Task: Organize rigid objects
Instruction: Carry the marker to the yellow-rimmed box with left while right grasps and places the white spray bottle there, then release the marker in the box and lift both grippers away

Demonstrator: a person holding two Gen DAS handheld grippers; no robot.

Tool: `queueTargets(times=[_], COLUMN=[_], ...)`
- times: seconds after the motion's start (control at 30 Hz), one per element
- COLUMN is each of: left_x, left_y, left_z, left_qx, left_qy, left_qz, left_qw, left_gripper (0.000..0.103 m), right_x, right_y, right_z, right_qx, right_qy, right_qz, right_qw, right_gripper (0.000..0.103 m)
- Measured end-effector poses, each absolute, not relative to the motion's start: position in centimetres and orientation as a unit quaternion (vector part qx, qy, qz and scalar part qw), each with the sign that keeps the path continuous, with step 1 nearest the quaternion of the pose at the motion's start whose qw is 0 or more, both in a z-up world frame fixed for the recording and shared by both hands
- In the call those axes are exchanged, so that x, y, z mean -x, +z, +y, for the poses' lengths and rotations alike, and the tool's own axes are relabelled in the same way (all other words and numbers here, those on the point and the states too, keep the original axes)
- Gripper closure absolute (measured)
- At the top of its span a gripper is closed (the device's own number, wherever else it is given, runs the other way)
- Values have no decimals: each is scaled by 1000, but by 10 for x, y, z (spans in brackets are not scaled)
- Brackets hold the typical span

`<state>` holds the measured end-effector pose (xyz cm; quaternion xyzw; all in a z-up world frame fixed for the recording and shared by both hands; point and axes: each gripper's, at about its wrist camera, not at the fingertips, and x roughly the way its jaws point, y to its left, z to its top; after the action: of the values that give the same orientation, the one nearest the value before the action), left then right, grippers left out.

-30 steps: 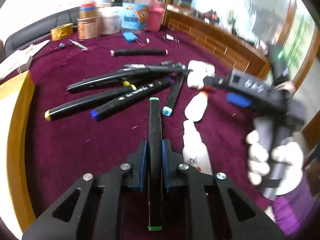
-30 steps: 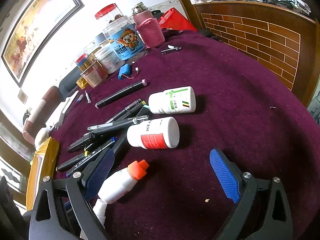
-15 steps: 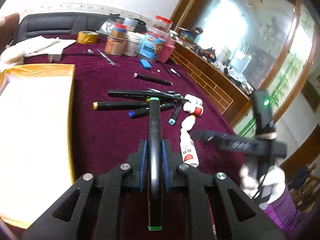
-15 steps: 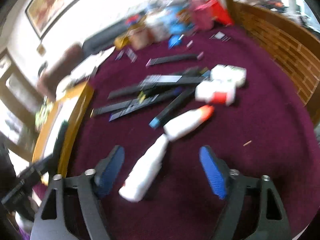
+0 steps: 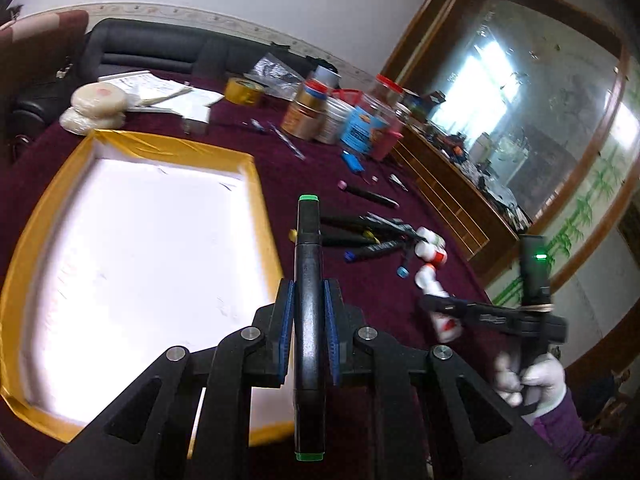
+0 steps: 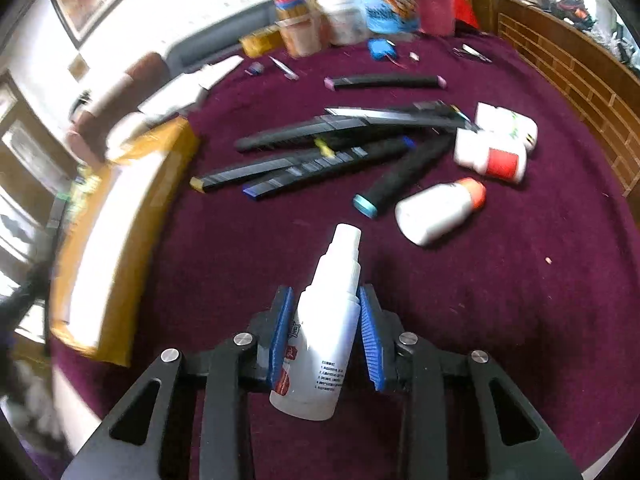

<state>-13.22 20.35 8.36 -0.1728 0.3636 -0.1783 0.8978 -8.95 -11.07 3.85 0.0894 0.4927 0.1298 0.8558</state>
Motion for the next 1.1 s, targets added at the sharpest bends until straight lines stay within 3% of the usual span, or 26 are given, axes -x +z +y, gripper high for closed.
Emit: queueTargets(times=[0.33,0.53,0.83,0.93,1.0,1.1], left_x=[42,-10,-35,-35,-34,-29], left_y=[68,25,-2,-5,-5,-2], left_z=[259,279,288,293,294,295], left_qx=[217,276,318,334,342,337], left_qy=[-134,-109,-106,-102,-102,-92], left_qz=[403,440,455,451,447,437], left_qw=[879,847,825,822,820,829], left_gripper=[91,91,90,78,58,57], right_x=[23,-31,-68,-71,-71,-66], right_y=[94,68,38,36,39,51], right_z=[8,94,123,122,119,105], right_qx=[-133,-84,-38,-28,-34,-55], right_qy=[291,276,241,225,227,229], right_qz=[474,499,516,505,501,487], right_qw=[820,817,821,833,834,841], right_gripper=[73,73,73,73,72,72])
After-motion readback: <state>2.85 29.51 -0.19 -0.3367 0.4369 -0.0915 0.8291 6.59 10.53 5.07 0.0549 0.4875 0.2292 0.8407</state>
